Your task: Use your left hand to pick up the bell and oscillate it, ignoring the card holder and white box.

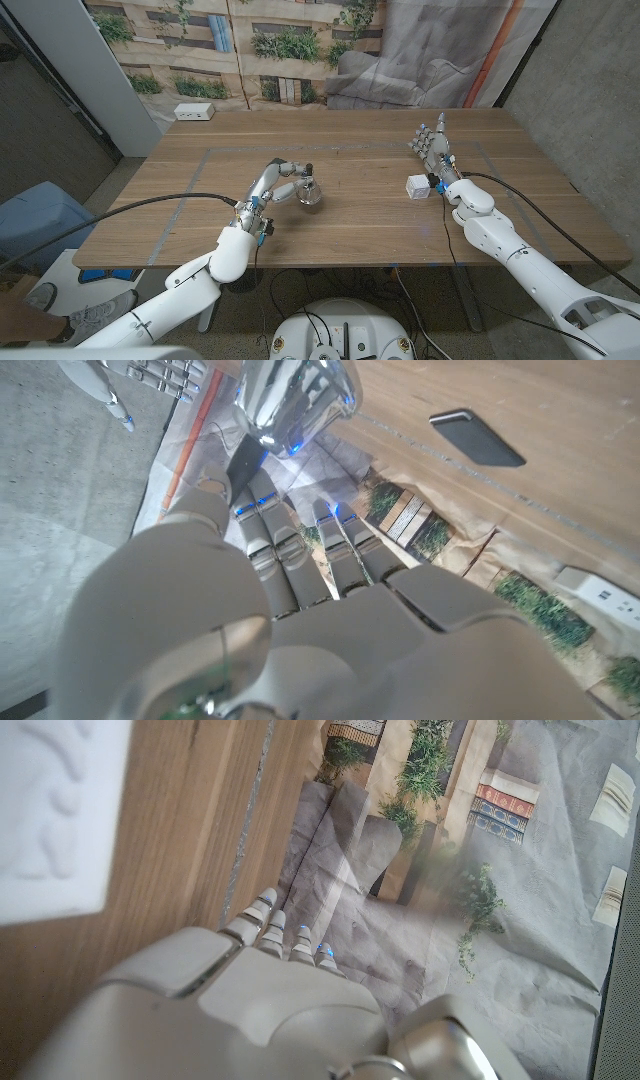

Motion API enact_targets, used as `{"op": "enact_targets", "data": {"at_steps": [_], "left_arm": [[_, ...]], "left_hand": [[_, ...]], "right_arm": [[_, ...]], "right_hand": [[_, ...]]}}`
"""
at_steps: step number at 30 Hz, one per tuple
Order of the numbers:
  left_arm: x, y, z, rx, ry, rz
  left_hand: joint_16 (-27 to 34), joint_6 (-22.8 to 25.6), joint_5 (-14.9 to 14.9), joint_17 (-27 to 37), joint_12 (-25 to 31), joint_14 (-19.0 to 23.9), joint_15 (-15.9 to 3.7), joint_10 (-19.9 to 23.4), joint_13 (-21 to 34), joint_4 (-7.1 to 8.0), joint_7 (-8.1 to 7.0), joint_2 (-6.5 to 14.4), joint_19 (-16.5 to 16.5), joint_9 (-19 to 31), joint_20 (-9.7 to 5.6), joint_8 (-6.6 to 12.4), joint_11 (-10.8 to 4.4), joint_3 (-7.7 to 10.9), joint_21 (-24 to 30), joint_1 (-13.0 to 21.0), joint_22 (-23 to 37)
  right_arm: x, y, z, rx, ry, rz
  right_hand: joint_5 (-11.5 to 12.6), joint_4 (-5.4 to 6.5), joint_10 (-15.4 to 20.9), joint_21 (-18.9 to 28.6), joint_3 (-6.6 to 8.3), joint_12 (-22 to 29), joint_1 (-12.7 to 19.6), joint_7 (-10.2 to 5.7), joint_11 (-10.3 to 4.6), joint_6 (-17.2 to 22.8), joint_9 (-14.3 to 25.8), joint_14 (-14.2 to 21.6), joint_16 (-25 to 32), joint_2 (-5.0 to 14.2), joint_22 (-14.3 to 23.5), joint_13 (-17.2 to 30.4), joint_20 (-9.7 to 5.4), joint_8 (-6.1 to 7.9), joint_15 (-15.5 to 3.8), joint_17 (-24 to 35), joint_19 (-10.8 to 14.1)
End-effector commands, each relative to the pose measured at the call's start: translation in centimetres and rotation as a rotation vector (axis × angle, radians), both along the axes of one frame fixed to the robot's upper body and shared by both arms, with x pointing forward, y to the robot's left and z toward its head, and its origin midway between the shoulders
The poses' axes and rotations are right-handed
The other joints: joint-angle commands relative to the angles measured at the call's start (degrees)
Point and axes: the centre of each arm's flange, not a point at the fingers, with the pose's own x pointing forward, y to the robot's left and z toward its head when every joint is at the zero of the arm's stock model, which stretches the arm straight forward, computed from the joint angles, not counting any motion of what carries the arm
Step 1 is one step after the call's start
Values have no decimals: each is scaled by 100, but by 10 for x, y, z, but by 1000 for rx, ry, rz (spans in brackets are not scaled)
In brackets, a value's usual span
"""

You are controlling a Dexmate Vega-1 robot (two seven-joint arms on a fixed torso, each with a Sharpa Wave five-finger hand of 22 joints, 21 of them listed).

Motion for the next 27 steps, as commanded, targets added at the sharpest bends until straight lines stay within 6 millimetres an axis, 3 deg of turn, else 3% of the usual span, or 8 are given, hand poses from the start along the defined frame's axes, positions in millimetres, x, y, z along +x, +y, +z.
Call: {"op": "enact_targets", "data": {"at_steps": [1, 9, 27], "left_arm": [[3, 4, 1, 75, -133, 4], [7, 5, 5, 128, -220, 1], [6, 11, 0, 3, -53, 16]], "left_hand": [[-3, 4, 32, 12, 37, 4, -699, 12, 20, 0, 21, 5, 32, 15, -19, 56, -48, 53, 10, -30, 9], [1, 9, 33, 13, 33, 26, -711, -4, 20, -1, 19, 6, 37, 14, -23, 59, -48, 61, 10, -32, 8], [1, 49, 27, 15, 48, 69, -716, 29, 20, -4, 6, -21, 42, 12, -34, 74, -49, 66, 5, -50, 7]], "right_arm": [[-1, 0, 0, 0, 0, 0], [0, 0, 0, 0, 0, 0], [0, 0, 0, 0, 0, 0]], "right_hand": [[26, -7, -48, 39, -30, 28, 18, 1, -3, -43, 16, -44, 19, 556, 18, 31, 6, 31, 22, 20, 35], [25, -8, -55, 39, -30, 25, 18, 2, 4, -36, 16, -45, 19, 555, 18, 31, 4, 34, 25, 20, 36], [25, -8, -50, 40, -30, 27, 18, 11, 8, -34, 16, -42, 20, 554, 18, 31, 2, 34, 24, 20, 38]]}}
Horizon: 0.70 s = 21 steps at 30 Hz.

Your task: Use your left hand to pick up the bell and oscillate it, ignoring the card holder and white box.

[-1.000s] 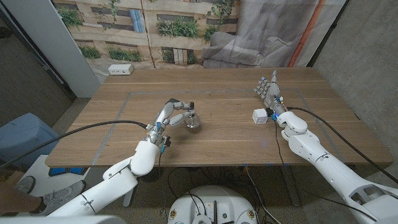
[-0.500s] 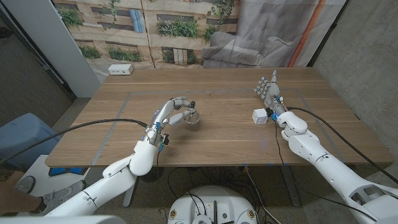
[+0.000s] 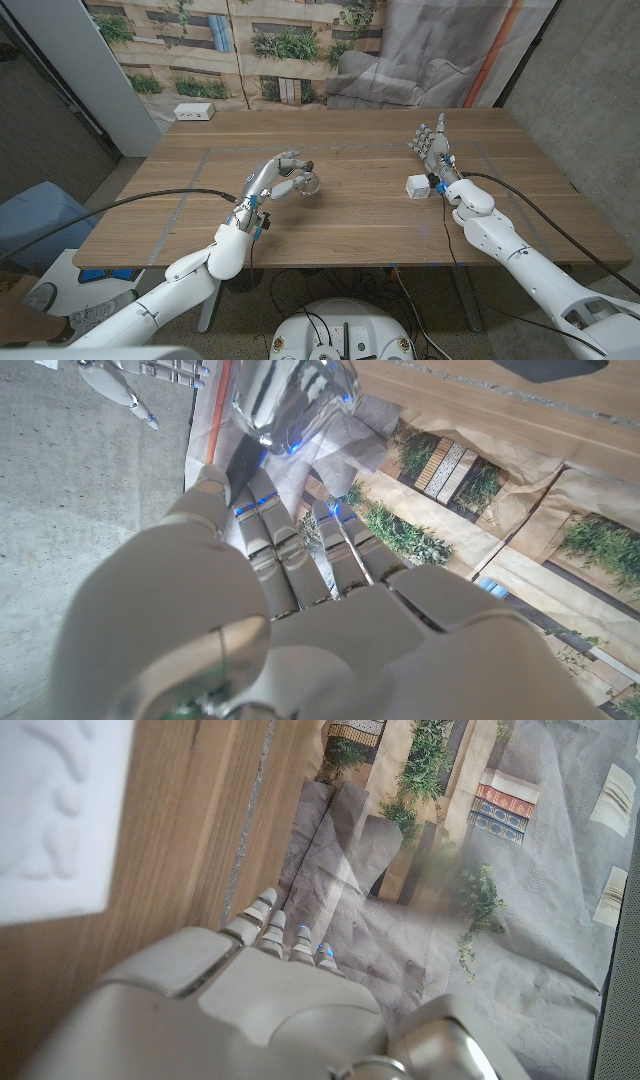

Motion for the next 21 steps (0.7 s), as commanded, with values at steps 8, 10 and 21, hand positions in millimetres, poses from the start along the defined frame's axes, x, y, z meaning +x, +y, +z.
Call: {"op": "enact_targets", "data": {"at_steps": [8, 10, 21], "left_arm": [[0, 10, -9, -195, 225, 17], [1, 12, -10, -210, 245, 21], [8, 11, -11, -253, 281, 7]], "left_hand": [[-3, 44, 26, 12, 49, 71, -703, 64, 6, 13, 3, 13, 34, 11, -16, 47, -26, 33, 1, -11, 7], [-3, 39, 27, 12, 49, 73, -701, 66, 6, 15, 6, 15, 38, 11, -8, 45, -26, 36, 2, -13, 8], [-8, 36, 27, 9, 46, 74, -691, 64, 6, 16, 14, 12, 29, 12, 26, 43, -25, 46, -2, -24, 8]], "right_arm": [[0, 0, 1, 0, -1, 0], [0, 0, 0, 0, -1, 0], [0, 0, 0, 0, -1, 0]], "right_hand": [[25, -8, -57, 39, -30, 24, 18, 6, -2, -39, 16, -43, 20, 554, 17, 31, 4, 32, 19, 20, 35], [25, -8, -54, 40, -30, 26, 18, 7, 4, -41, 16, -41, 20, 554, 17, 31, 3, 32, 22, 20, 37], [25, -7, -57, 39, -30, 24, 18, 7, 6, -37, 16, -45, 19, 555, 17, 31, 4, 33, 17, 20, 35]]}}
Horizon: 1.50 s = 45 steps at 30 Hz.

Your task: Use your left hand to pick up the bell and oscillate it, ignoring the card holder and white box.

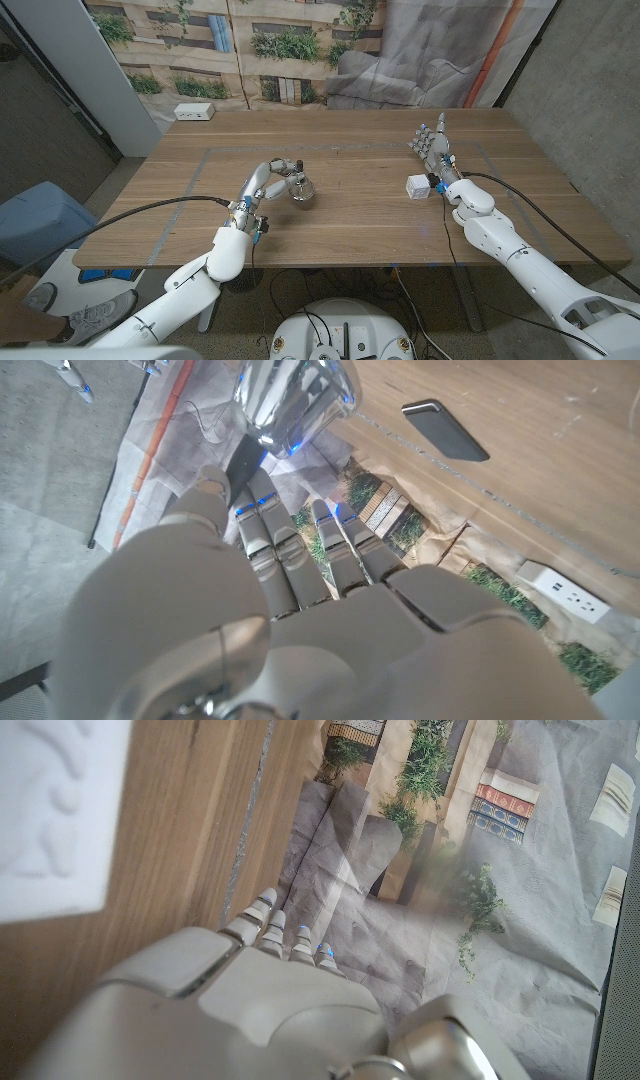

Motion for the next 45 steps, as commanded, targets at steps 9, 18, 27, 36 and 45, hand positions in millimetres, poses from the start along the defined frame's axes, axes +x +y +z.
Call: {"op": "enact_targets", "data": {"at_steps": [9, 18, 27, 36, 45], "left_arm": [[5, 4, -7, -32, 30, 6], [6, 21, -10, -27, 13, 49], [6, 28, -15, -12, 21, 68], [3, 37, -25, -4, 43, 87], [2, 44, -34, -12, 74, 105]], "left_hand": [[-11, 25, 32, 8, 11, 53, -668, 43, 11, 14, 12, 13, 21, 13, 36, 22, -26, 55, -5, -26, 8], [-9, 21, 33, 9, 12, 56, -669, 45, 12, 15, 10, 16, 21, 14, 36, 20, -23, 62, -4, -29, 8], [-9, 23, 33, 10, 10, 55, -678, 41, 12, 12, 5, 15, 21, 14, 33, 22, -23, 66, -4, -28, 8], [-7, 19, 33, 12, 7, 60, -680, 30, 12, 9, 19, 18, 18, 14, 36, 20, -24, 73, -5, -26, 8], [-1, 42, 31, 16, -3, 63, -681, -15, 12, -2, 16, 8, 24, 14, 32, 28, -40, 68, -2, -13, 8]], "right_arm": [[0, 1, 0, 0, 0, 0], [0, 1, 0, 0, 0, 0], [0, 0, 0, 0, 0, 0], [0, 0, 0, 0, 0, 0], [0, 1, 0, 0, 0, 0]], "right_hand": [[25, -7, -49, 39, -30, 28, 18, 5, -3, -37, 16, -39, 21, 555, 18, 31, 2, 33, 28, 20, 35], [25, -8, -49, 39, -30, 27, 18, 4, 1, -37, 17, -40, 21, 554, 18, 31, 5, 33, 21, 20, 36], [25, -7, -56, 39, -30, 25, 18, 7, 0, -38, 17, -46, 18, 555, 18, 31, 3, 33, 29, 20, 36], [25, -7, -47, 39, -31, 28, 18, 6, 8, -39, 17, -43, 19, 554, 18, 31, 4, 33, 34, 20, 35], [25, -8, -48, 39, -31, 28, 18, 10, 3, -43, 17, -41, 20, 554, 18, 31, 3, 31, 29, 20, 36]]}}
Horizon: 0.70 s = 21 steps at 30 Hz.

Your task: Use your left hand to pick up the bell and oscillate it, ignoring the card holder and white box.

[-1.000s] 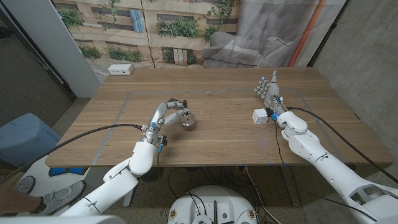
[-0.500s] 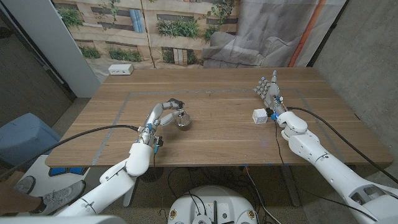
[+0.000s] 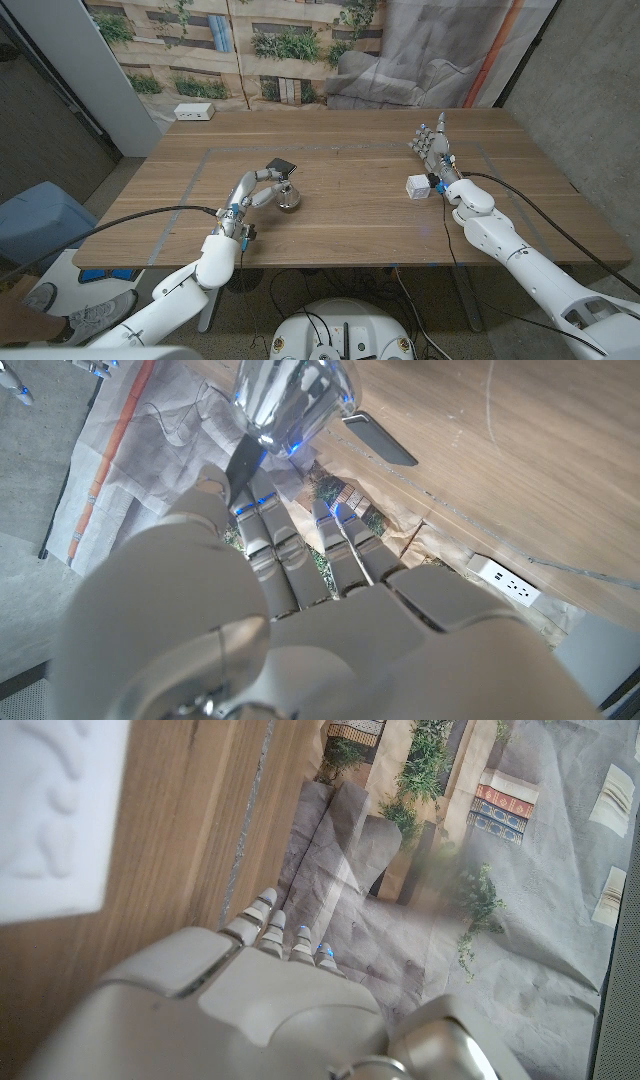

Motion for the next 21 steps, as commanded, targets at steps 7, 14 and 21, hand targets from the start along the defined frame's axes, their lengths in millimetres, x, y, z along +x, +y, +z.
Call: {"op": "enact_targets", "data": {"at_steps": [7, 14, 21], "left_arm": [[-3, 17, -19, -3, 49, 35], [0, 19, -22, -7, 58, 28], [3, 18, -26, -3, 73, 28]], "left_hand": [[3, 38, 22, 20, 1, 66, -688, -27, 17, 5, 18, 18, 21, 13, 38, 42, -27, 35, -4, 2, 8], [2, 34, 21, 19, 1, 65, -692, -38, 18, 8, 13, 13, 17, 13, 42, 40, -27, 30, -5, -4, 8], [-2, 4, 21, 16, -4, 68, -683, -61, 17, 14, -5, 10, 12, 14, 57, 29, -27, 31, -7, -17, 8]], "right_arm": [[0, 0, 0, 0, 0, 0], [0, 0, 0, 0, 0, 0], [0, 0, 0, 0, 1, 0]], "right_hand": [[25, -8, -50, 39, -31, 27, 18, 7, 0, -41, 17, -40, 20, 554, 18, 31, 5, 32, 23, 20, 36], [25, -7, -52, 38, -31, 26, 18, 2, 0, -37, 17, -40, 21, 554, 18, 31, 2, 33, 28, 20, 34], [25, -8, -55, 39, -31, 25, 18, 5, -4, -37, 17, -41, 20, 555, 18, 31, 3, 33, 24, 20, 34]]}}
